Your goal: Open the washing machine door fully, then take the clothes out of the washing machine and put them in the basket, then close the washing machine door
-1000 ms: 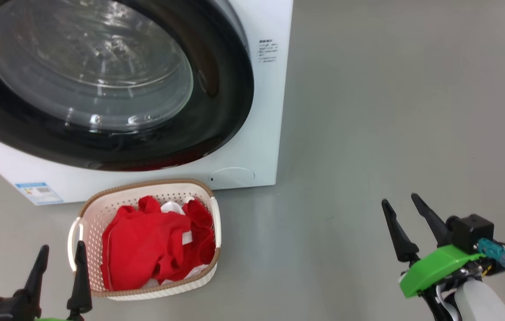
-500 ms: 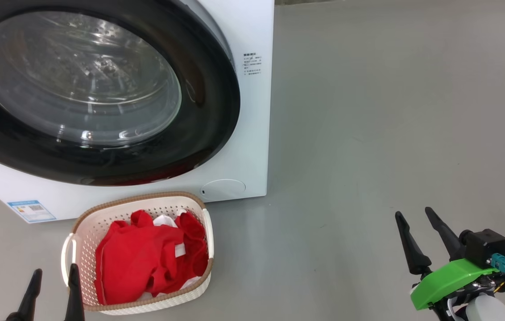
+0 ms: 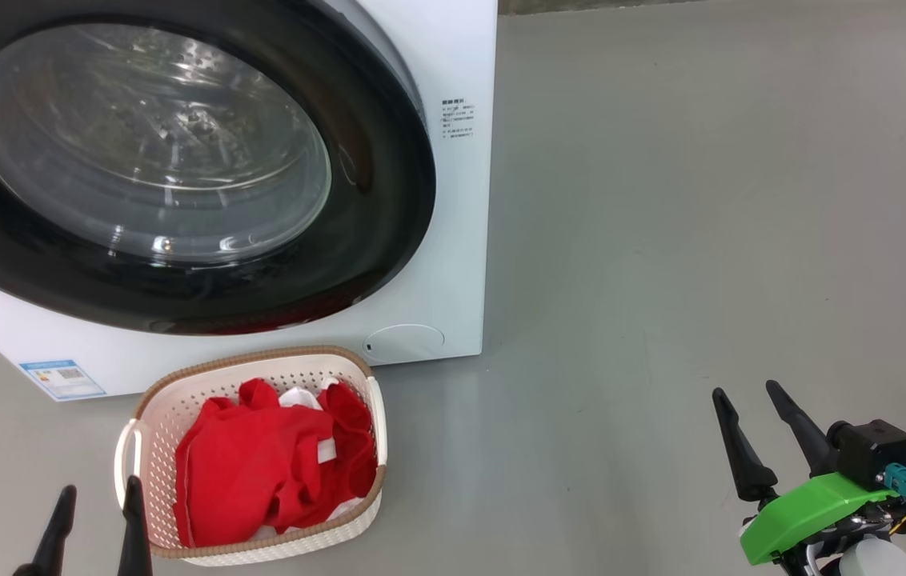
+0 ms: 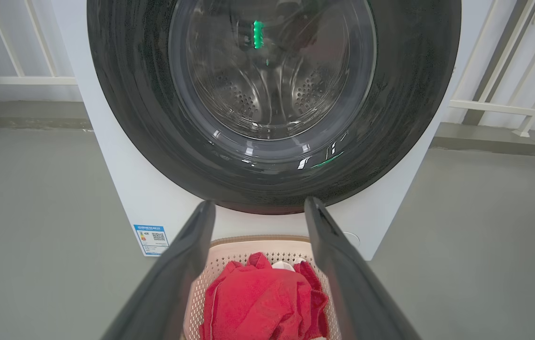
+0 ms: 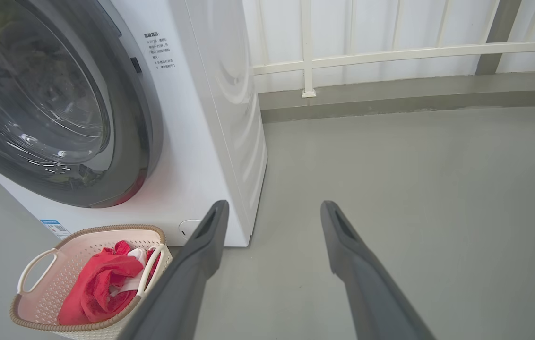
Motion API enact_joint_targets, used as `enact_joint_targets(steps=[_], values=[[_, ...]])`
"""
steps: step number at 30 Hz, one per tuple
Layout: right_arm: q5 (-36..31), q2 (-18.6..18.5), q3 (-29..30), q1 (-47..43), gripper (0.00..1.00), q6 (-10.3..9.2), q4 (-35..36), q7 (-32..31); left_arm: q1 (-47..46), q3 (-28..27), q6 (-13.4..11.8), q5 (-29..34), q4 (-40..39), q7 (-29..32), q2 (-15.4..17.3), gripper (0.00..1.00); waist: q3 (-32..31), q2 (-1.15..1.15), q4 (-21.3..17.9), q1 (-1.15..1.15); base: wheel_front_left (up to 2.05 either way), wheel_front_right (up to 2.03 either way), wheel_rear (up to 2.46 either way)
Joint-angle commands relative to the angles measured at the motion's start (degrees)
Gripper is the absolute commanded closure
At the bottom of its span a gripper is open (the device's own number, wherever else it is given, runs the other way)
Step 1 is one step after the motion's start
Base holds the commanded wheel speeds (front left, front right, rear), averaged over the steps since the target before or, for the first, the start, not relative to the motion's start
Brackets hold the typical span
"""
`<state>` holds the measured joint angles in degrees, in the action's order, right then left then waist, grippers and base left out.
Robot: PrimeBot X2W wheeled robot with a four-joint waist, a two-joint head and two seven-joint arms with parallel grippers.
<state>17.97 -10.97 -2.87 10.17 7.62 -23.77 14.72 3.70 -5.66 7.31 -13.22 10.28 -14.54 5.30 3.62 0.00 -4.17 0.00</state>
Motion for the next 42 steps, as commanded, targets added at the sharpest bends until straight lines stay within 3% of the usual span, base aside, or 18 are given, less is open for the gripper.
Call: enact_joint_targets(steps=[1,19,20,26,32,42], values=[[0.2,-0.9,-1.0,-0.4,0.00,-0.13,1.4,0.3,-0.3,-2.0,0.2,0.5,-1.5,-0.5,0.6,0.00,0.0,0.00,0.0,0.00,0.00,0.00,0.00],[0.1,-1.0,-1.0,0.2,0.00,-0.13,1.5,0.3,-0.8,-1.9,0.2,0.2,-1.2,-0.5,0.5,0.00,0.5,0.00,0.0,0.00,0.00,0.00,0.00],[0.0,-0.1,0.0,0.0,1.00,0.00,-0.1,0.0,0.7,0.1,0.0,0.0,0.2,0.0,-0.2,1.00,0.5,0.00,0.0,0.00,0.00,0.00,0.00],[0.1,1.9,-0.3,-2.2,1.00,0.00,-3.9,-0.2,0.8,0.7,0.0,-0.3,4.1,0.5,-2.6,1.00,0.5,0.00,0.0,0.00,0.00,0.00,0.00],[3.6,2.2,0.2,-2.3,1.00,-0.01,-3.2,-1.2,0.4,0.6,0.0,-4.1,4.0,1.5,-2.6,1.00,0.1,0.00,0.2,0.13,0.00,0.00,0.00],[9.6,2.7,1.0,-2.4,1.00,-0.02,-2.1,-2.9,-0.5,0.5,0.0,-10.4,4.0,3.1,-2.6,1.00,-0.1,0.00,0.5,0.00,0.00,0.00,0.00]])
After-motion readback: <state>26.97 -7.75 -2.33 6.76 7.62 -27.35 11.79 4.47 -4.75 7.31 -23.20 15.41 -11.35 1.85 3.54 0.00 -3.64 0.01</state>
